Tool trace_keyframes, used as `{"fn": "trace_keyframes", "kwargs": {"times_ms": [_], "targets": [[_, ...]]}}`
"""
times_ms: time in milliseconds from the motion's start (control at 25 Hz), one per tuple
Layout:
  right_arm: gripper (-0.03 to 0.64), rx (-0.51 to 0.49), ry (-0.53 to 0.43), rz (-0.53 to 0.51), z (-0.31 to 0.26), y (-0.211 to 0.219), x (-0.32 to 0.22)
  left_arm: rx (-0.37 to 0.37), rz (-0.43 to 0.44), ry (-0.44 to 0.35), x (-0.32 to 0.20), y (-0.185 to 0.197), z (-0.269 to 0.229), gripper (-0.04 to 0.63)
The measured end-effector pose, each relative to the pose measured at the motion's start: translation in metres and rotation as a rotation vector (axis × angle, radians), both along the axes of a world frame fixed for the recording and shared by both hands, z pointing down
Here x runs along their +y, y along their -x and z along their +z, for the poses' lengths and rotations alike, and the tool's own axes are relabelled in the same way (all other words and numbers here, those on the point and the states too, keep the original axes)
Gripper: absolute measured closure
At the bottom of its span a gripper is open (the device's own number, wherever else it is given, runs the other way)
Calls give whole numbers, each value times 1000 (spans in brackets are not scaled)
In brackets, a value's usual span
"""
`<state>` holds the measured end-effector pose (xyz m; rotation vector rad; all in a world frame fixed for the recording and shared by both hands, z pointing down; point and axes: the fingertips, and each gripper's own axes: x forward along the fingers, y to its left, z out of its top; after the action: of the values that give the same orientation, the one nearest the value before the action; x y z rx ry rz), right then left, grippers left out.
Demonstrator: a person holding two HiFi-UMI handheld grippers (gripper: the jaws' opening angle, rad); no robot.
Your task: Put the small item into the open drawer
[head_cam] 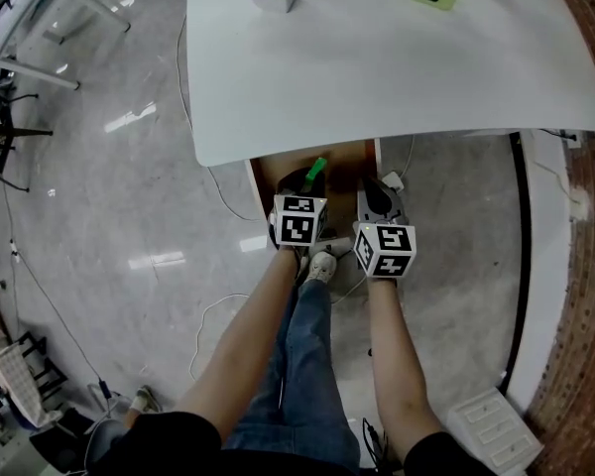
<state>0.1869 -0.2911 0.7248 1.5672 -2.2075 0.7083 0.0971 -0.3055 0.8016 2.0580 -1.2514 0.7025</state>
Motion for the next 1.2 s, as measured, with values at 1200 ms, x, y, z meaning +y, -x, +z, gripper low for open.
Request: {"fn": "trace_keyframes", "kwargs": {"times_ms": [1200], "targets": [[615, 9, 24, -17, 12, 2, 0, -118, 48, 126, -11, 6, 59, 367]]}}
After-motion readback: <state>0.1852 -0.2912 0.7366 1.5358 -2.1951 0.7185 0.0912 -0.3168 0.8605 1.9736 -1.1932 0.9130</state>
